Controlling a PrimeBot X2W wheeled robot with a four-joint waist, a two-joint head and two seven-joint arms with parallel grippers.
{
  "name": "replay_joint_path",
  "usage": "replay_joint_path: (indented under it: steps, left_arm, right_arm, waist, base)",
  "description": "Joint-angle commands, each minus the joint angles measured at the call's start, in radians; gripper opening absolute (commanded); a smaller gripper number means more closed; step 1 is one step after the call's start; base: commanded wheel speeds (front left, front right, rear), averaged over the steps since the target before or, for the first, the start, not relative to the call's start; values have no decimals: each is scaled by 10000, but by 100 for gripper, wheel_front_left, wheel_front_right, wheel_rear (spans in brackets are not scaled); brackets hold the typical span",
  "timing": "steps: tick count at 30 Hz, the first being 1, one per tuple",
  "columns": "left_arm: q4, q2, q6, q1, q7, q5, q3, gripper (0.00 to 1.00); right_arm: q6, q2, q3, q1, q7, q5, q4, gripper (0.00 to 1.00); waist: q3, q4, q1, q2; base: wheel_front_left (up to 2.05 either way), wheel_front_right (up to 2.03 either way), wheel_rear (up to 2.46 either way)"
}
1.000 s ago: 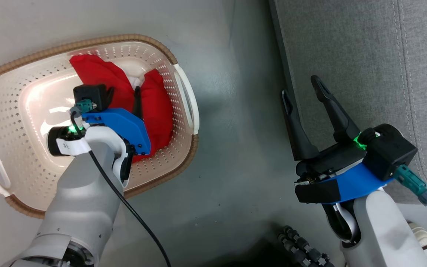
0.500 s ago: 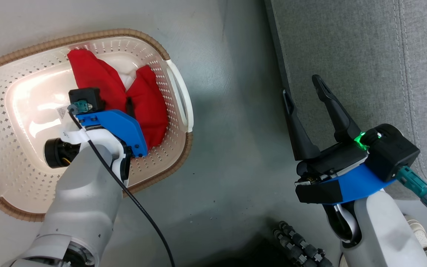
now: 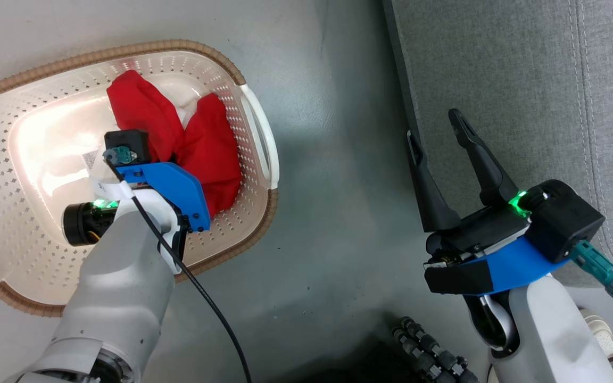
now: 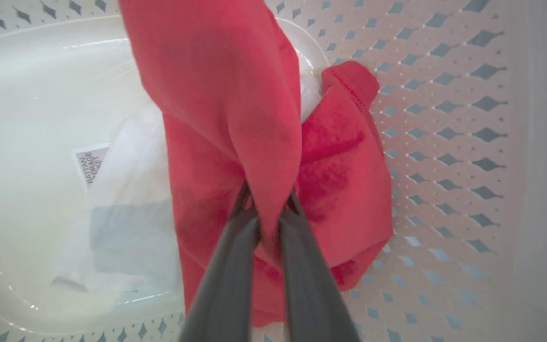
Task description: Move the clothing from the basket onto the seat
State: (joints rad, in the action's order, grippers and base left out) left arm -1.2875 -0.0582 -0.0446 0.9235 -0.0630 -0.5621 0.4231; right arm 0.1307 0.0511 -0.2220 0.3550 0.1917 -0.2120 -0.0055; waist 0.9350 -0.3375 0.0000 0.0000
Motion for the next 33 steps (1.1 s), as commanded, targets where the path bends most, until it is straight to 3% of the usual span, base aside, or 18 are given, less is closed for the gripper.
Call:
replay_joint_path:
  steps: [1,17,33]
  left_arm:
    - [-10,-75,11,17,19,8,7,0]
    - [-15,-156,596,-136,-631,-250,36,0]
    - [362,84,1473,-1504,-1654,-892,397,0]
  right_arm:
    - [1,-12,-25,58,55,-16,-20,100]
    - [1,-12,-79,389,129,41,344,100]
    - [1,-6,22,-60,-338,385,1154,100]
  waist:
    - [-2,-1,0,0]
    - [-794,412,0,0]
    - [-3981,1562,0,0]
  base:
    - [0,0,0]
    - [0,0,0]
    - [0,0,0]
